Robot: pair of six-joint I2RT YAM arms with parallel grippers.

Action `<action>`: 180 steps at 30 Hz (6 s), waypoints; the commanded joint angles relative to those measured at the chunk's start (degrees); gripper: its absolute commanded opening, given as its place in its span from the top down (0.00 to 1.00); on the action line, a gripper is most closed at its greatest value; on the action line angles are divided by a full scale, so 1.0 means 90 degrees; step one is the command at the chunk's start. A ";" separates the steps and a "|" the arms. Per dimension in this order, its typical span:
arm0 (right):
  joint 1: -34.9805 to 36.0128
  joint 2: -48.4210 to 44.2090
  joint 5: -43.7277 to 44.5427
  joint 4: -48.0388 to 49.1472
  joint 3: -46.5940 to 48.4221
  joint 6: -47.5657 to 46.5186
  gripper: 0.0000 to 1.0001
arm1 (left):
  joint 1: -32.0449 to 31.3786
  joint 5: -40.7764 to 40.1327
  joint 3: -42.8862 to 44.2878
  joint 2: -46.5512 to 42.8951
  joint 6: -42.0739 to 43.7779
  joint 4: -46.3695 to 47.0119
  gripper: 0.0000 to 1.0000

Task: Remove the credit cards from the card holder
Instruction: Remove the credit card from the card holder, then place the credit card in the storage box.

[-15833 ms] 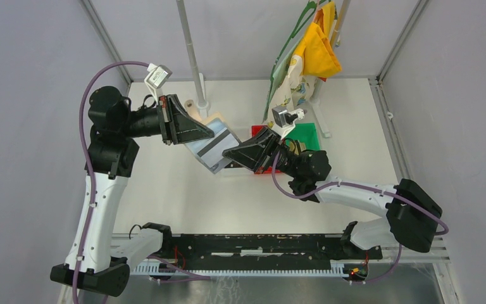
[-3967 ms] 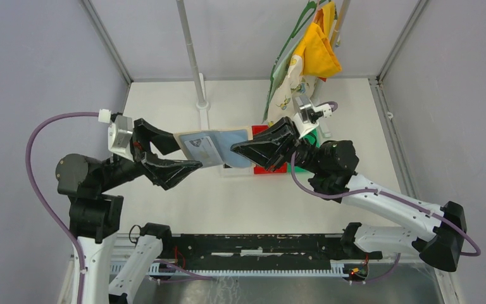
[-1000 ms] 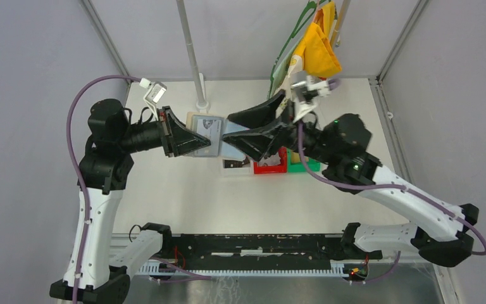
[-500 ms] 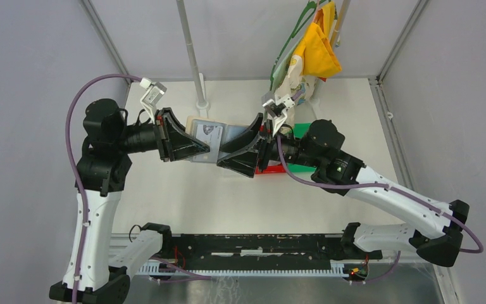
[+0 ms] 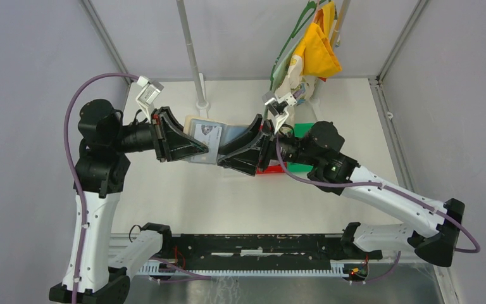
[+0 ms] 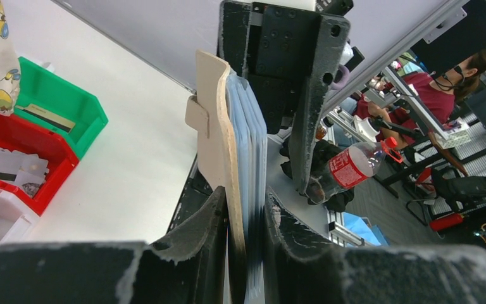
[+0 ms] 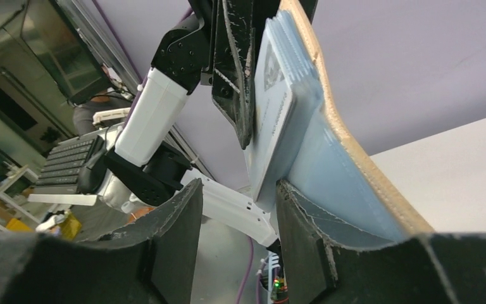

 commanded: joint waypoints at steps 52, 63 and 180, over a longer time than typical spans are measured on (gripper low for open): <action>-0.0043 0.0255 0.1103 0.3296 -0.1797 0.1448 1.00 | -0.0021 0.0561 -0.0016 0.0089 -0.0422 0.0202 0.85; -0.0037 0.0242 0.0996 0.3645 -0.1881 0.1576 0.82 | -0.0016 0.0566 -0.0062 0.0022 -0.0588 0.0363 0.87; -0.2570 0.2114 0.2765 -0.2052 -0.1366 -0.2308 1.00 | -0.0016 -0.0822 0.0938 0.0218 0.2277 -0.2069 0.98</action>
